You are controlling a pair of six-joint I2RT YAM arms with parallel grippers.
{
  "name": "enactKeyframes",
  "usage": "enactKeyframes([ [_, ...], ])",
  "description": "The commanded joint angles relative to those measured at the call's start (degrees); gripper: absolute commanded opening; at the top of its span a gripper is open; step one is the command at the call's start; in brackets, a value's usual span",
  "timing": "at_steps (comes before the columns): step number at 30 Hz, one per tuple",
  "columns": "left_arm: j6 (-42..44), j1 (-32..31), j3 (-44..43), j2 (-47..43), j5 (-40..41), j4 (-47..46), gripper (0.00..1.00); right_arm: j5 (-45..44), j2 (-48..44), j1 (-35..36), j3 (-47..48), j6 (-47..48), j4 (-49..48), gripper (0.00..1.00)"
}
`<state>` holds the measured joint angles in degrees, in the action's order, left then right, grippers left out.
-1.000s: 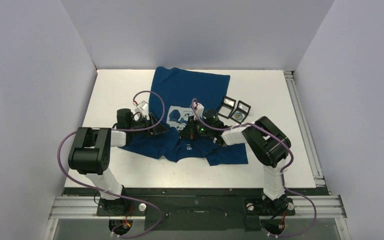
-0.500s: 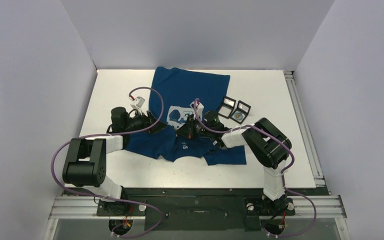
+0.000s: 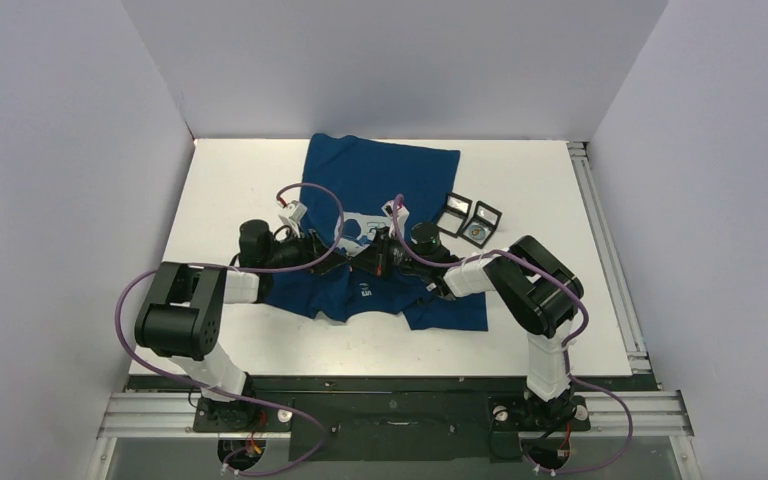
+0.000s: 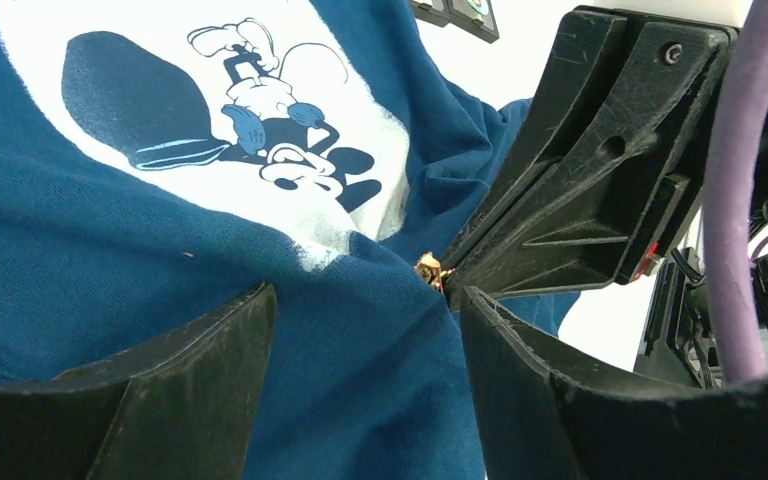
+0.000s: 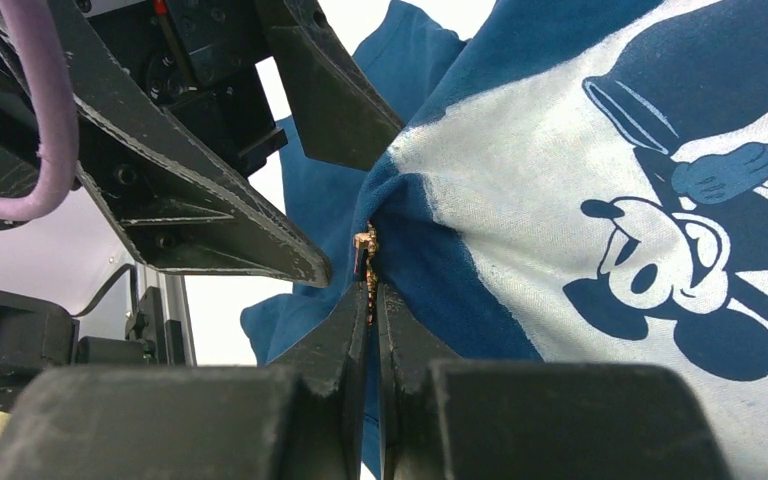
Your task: Remove the brooch from the garment
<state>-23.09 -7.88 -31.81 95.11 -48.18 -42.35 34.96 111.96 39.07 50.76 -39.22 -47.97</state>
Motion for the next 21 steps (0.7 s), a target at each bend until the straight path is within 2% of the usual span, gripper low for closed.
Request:
enactKeyframes([
  [1, -0.96, -0.82, -1.02, 1.37, 0.14, -4.97, 0.62, 1.53, -2.9, 0.09, -0.04, -0.49, -5.94, 0.0],
  [8, -1.77, -1.64, -1.79, 2.71, 0.84, -4.78, 0.5, 1.65, -2.97, 0.0, -0.5, -0.98, -7.0, 0.0],
  [21, -3.67, -1.78, -3.01, 4.66, -0.41, -4.89, 0.38, 2.54, -2.9, 0.04, -1.17, -0.97, -9.17, 0.0],
])
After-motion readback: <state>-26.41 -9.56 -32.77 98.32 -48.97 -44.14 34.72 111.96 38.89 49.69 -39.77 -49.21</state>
